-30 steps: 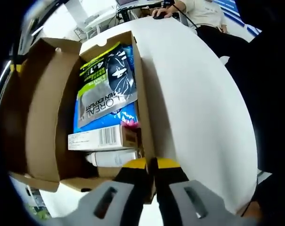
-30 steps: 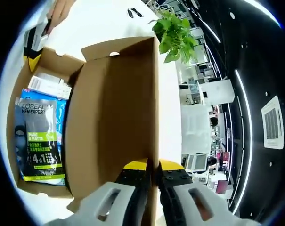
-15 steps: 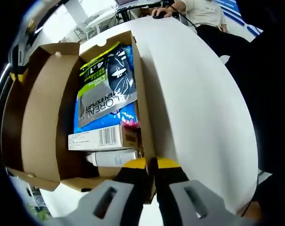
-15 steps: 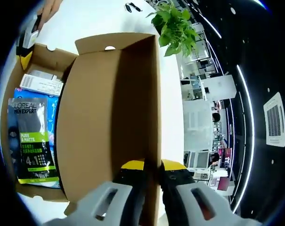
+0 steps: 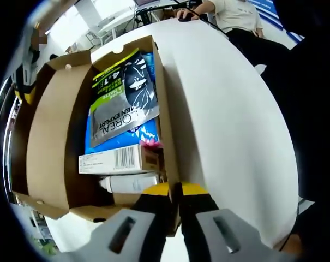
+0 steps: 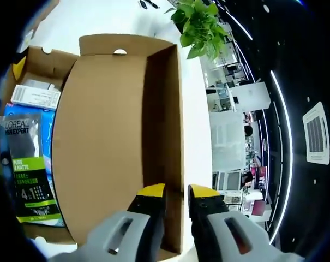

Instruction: Operate the shoe box by opening the lid, removing the specified soft item, and placing it in the target area until the item is outside and the box remains undamaged.

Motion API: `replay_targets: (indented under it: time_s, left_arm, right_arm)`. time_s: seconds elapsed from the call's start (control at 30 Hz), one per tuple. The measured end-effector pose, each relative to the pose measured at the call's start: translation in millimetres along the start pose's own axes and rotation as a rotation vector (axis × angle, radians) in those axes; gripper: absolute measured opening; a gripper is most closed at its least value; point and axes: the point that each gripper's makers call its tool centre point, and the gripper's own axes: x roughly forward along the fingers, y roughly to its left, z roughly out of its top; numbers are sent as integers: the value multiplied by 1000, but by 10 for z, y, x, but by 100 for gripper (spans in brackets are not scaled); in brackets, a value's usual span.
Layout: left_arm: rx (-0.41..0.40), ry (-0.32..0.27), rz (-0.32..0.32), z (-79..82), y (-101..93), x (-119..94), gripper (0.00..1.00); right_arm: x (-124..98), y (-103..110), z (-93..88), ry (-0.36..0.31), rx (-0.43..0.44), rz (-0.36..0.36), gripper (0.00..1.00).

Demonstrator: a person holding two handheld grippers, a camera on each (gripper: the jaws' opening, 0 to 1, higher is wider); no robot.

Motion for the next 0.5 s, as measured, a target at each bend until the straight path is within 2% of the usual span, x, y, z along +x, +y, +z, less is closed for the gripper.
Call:
replay_targets:
  time_s: [0.23,0.5]
  left_arm:
    - [1,8,4,-3,-4,10,4]
    - [-3,17,-9,-5,-19,62,4]
  right_arm:
    - [-75,24,16,-7,13,-11,21]
    - [-211,144,83,-41,16,2,21]
